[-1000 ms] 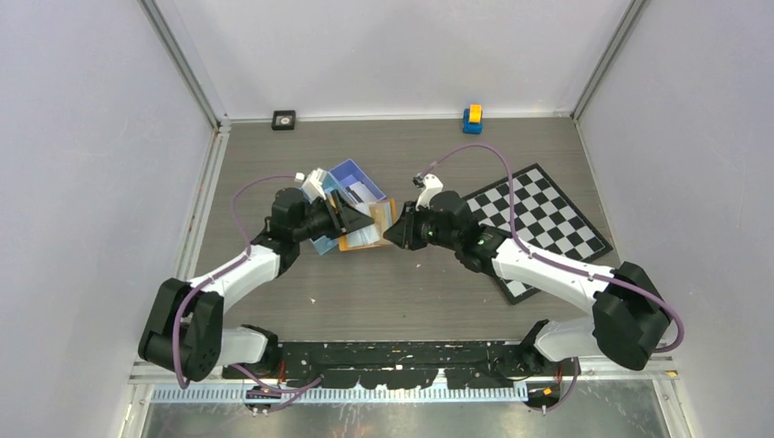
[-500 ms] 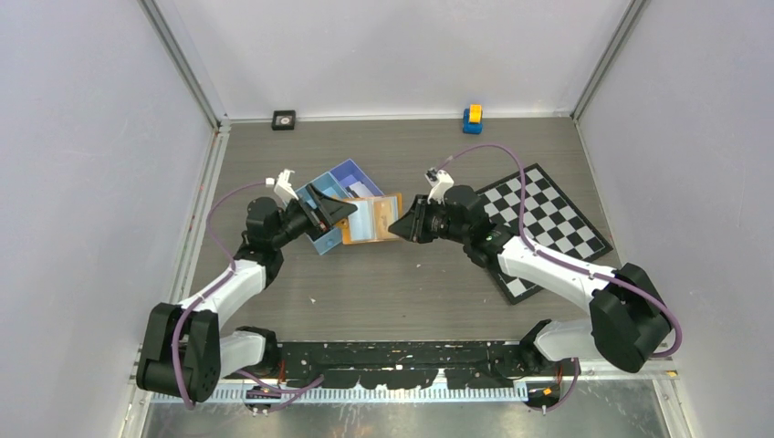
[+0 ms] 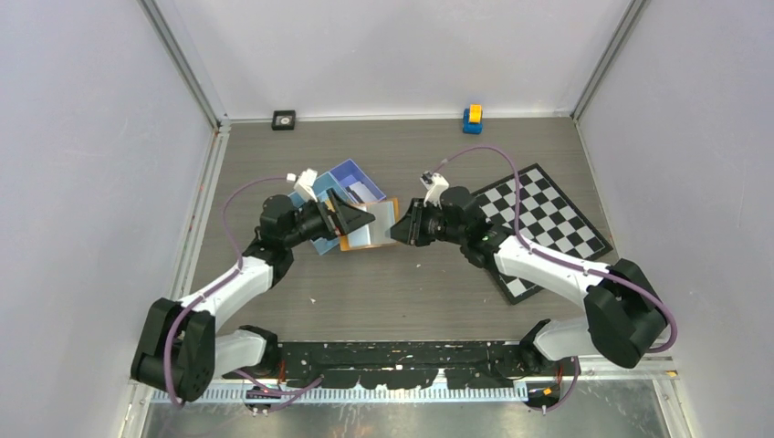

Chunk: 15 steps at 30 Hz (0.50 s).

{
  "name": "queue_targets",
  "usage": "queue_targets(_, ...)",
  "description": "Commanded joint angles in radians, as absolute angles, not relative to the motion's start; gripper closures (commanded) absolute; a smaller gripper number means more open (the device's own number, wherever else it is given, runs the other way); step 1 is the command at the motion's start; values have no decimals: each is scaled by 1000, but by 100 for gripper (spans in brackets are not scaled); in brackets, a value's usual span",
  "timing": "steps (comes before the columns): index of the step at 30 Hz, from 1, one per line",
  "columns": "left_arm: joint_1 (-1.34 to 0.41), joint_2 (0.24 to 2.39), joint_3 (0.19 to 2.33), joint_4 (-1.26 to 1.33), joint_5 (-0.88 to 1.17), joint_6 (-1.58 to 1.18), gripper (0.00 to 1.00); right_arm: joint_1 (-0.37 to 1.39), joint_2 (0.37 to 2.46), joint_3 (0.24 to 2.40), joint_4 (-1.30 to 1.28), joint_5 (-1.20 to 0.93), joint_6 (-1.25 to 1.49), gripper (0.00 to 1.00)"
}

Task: Take the credit cards out of the card holder
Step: Remove the credit card from the card holder.

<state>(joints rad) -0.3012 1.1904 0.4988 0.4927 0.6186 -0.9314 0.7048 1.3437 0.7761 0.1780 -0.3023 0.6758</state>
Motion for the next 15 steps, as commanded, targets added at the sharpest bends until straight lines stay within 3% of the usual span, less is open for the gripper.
queue_targets(1,-409,1123,597,332,504,-751,0,748,1344,847,153,-232,624,100)
queue_targets(12,-469,1236,682,172,397,-703,0,842,1328,881,97,-147,541,100)
queue_targets(15,-469,1244,695,122,362,-688,9,853,1319,880,92,-130,532,99)
